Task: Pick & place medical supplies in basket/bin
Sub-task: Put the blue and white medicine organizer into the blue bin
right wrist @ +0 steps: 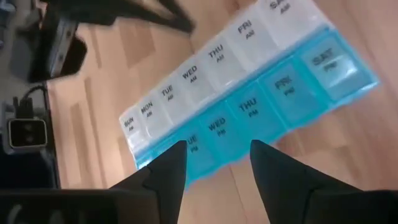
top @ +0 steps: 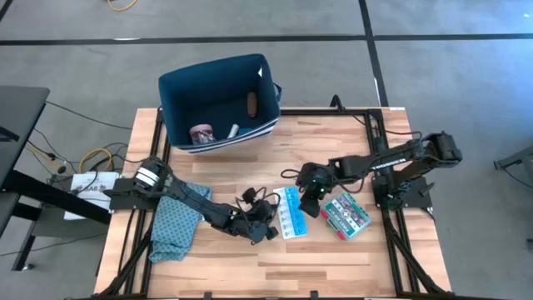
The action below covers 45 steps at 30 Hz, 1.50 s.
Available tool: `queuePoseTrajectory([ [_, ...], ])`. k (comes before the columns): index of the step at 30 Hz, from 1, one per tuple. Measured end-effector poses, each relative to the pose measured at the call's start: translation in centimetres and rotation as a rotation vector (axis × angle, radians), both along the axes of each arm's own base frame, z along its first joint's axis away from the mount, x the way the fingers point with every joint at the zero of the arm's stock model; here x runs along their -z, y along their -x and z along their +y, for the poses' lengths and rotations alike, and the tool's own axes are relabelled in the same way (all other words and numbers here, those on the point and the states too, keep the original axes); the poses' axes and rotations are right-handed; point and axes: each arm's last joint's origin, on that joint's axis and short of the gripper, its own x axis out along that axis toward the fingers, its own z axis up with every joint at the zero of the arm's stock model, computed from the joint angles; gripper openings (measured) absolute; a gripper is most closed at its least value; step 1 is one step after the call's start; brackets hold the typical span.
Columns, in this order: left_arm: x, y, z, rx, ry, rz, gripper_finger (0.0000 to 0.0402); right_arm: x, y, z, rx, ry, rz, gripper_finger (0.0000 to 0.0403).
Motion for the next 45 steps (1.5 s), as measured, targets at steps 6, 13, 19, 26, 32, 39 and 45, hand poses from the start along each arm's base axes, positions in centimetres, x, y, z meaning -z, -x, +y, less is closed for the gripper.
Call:
queuePoseTrajectory([
  [6,0.2,-1.4,-0.8,0.116,-0.044,-0.071,0.0,1.4,1.4,0.3,0.076,0.037,0.046,0.0171],
  [13,0.9,-1.3,-0.2,0.101,0.0,-0.019,0.0,2.9,1.2,0.0,0.154,0.046,0.019,0.017],
  [19,1.3,-1.3,0.7,0.09,0.029,0.026,0.0,4.6,0.5,0.1,0.177,0.038,0.039,0.0167],
  [26,1.8,-0.7,1.2,0.034,0.034,0.104,0.0,4.9,-0.5,0.2,0.181,-0.022,-0.048,0.0166],
  [32,2.1,-0.3,0.8,0.01,0.016,0.118,0.0,4.7,-0.7,0.1,0.27,-0.041,-0.054,0.0167],
  [39,1.0,0.5,-0.3,0.012,-0.055,0.11,0.0,4.7,-0.6,0.4,0.298,-0.053,-0.044,0.0161],
  [45,-1.0,1.1,-1.6,0.029,-0.055,0.05,0.0,4.7,-0.6,1.0,0.347,-0.029,-0.052,0.0159],
])
